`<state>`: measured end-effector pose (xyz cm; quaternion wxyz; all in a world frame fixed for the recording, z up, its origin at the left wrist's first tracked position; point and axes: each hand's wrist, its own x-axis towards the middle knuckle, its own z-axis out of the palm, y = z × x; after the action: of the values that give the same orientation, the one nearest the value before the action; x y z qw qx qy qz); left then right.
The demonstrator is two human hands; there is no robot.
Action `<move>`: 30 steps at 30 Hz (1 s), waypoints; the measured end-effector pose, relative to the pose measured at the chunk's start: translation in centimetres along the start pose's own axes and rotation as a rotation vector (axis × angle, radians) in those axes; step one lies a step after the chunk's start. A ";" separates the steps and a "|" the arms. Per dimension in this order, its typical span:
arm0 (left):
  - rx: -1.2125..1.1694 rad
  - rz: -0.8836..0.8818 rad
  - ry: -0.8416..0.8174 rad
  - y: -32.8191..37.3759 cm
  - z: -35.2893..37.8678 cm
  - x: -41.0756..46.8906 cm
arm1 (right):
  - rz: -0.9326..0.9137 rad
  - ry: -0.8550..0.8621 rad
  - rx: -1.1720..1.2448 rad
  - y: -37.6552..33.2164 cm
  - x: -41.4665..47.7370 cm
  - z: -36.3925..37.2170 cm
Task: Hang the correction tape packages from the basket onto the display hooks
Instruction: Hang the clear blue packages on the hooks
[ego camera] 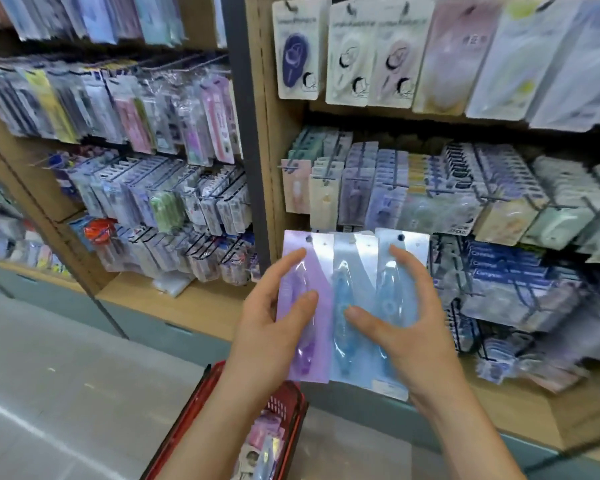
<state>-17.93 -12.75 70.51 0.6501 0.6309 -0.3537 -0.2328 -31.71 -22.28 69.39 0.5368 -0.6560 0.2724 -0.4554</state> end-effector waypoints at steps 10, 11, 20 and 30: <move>0.078 0.065 -0.284 5.9 12.1 0.2 | -0.111 0.084 0.026 -4.8 2.5 -13.5; 0.073 0.067 -0.345 6.8 12.9 0.3 | -0.133 0.104 0.041 -5.5 2.9 -14.5; -0.098 0.254 -0.232 15.2 18.0 2.8 | -0.517 0.100 -0.066 -14.0 8.4 -19.4; 0.102 0.624 -0.225 22.8 21.6 12.7 | -0.637 0.170 -0.127 -20.0 17.5 -22.4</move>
<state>-29.32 -34.22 94.09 0.6147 0.4942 -0.6105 -0.0727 -46.60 -41.77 93.93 0.3008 -0.7000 0.1257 -0.6354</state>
